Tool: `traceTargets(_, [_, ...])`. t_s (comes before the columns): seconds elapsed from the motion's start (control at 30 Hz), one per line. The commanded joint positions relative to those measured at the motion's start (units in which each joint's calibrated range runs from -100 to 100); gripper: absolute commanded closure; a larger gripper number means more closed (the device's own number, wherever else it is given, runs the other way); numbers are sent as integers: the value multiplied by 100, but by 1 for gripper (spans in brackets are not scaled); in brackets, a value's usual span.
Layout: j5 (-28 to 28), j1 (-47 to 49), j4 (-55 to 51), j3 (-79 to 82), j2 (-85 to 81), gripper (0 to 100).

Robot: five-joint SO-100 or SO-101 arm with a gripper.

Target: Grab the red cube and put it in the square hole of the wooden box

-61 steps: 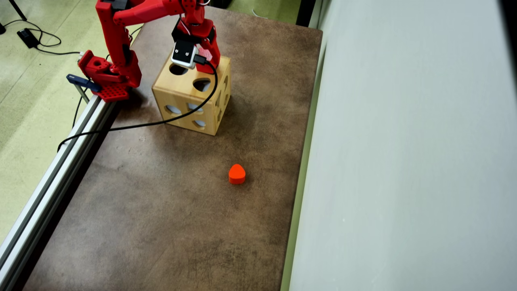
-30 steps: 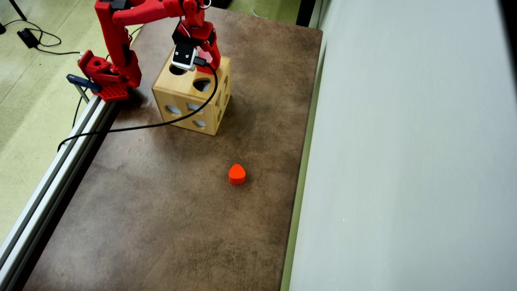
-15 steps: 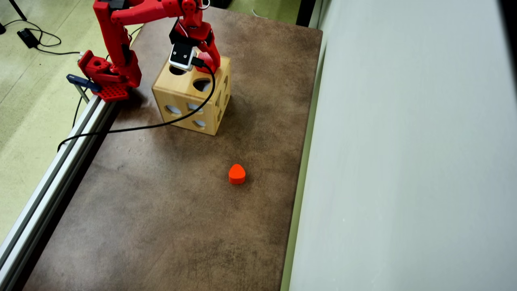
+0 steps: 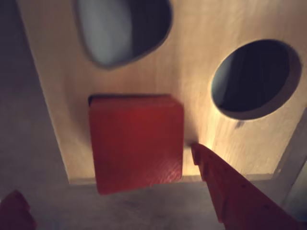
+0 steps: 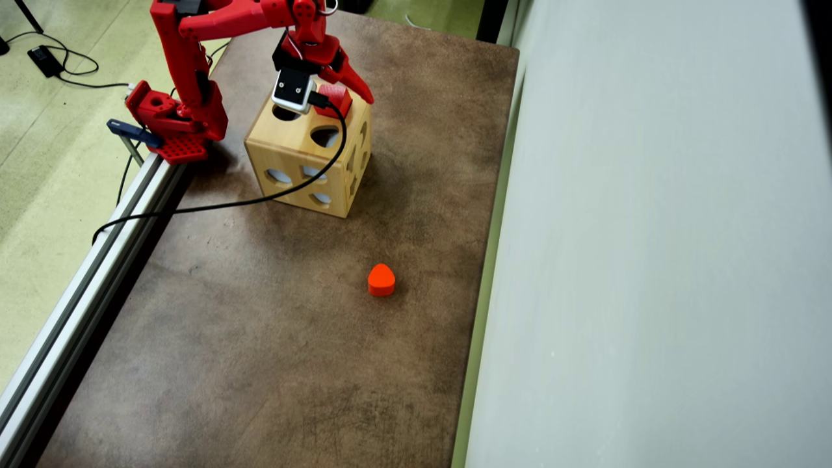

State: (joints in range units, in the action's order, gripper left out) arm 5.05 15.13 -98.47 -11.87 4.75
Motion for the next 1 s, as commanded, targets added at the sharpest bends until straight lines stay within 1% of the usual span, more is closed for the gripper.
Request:
traceTargets(0.0, [-147, 322, 72, -449, -20, 50])
traceTargets(0.2, [-166, 597, 72, -485, 379, 50])
traceTargets(0.3, [-278, 731, 72, -494, 421, 50])
traceTargets(0.37, [-352, 753, 72, -494, 421, 50])
traceTargets(0.6, [-357, 753, 64, -494, 260, 50])
traceTargets(0.7, [-361, 753, 64, -494, -470, 50])
traceTargets(0.97, [-366, 679, 56, -378, -3494, 50])
